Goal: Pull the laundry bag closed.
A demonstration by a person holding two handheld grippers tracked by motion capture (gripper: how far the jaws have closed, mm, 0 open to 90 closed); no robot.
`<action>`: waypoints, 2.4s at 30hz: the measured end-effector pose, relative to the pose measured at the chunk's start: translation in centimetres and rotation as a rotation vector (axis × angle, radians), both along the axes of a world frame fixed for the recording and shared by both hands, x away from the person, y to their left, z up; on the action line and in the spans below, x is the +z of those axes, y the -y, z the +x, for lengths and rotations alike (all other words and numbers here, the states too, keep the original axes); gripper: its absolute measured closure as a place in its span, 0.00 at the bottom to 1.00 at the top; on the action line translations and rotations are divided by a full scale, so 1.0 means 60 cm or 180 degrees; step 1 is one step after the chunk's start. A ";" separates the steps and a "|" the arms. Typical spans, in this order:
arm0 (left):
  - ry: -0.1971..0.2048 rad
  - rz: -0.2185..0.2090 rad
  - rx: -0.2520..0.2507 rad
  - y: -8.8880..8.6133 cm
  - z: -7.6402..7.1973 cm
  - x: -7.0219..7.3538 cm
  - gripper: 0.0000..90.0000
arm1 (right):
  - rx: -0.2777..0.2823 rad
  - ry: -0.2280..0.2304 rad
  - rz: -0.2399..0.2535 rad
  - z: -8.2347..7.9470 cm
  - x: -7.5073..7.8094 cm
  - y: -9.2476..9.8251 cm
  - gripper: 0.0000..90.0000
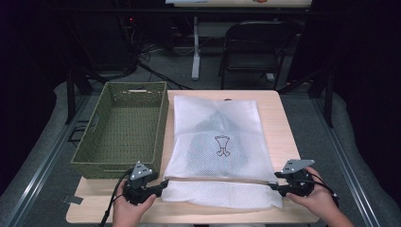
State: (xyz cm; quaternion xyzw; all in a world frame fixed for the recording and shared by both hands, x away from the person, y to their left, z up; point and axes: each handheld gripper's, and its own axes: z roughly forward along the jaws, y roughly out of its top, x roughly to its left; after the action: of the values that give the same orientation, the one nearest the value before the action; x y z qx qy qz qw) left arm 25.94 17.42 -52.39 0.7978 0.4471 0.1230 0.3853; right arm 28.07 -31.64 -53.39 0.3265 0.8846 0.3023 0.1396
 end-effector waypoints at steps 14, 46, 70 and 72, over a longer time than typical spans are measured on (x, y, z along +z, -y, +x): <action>0.0067 -0.0049 0.0069 -0.047 -0.011 0.017 0.52 | -0.0295 0.0032 0.0239 -0.020 0.023 -0.032 0.48; 0.0050 0.0111 0.0187 -0.088 -0.037 -0.008 0.53 | -0.0037 0.0197 0.0185 -0.089 -0.002 -0.127 0.48; -0.0007 0.0133 0.0223 -0.101 -0.033 -0.031 0.53 | 0.0087 0.0141 0.0352 -0.103 -0.031 -0.135 0.50; -0.0023 0.0152 0.0222 -0.101 -0.032 -0.033 0.53 | 0.0070 0.0159 0.0360 -0.102 -0.031 -0.133 0.50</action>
State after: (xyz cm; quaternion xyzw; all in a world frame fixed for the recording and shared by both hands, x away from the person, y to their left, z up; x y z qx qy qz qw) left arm 24.03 23.47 -54.38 0.7911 0.4730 0.1442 0.3601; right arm 21.93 -23.67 -55.23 0.3165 0.8659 0.3614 0.1396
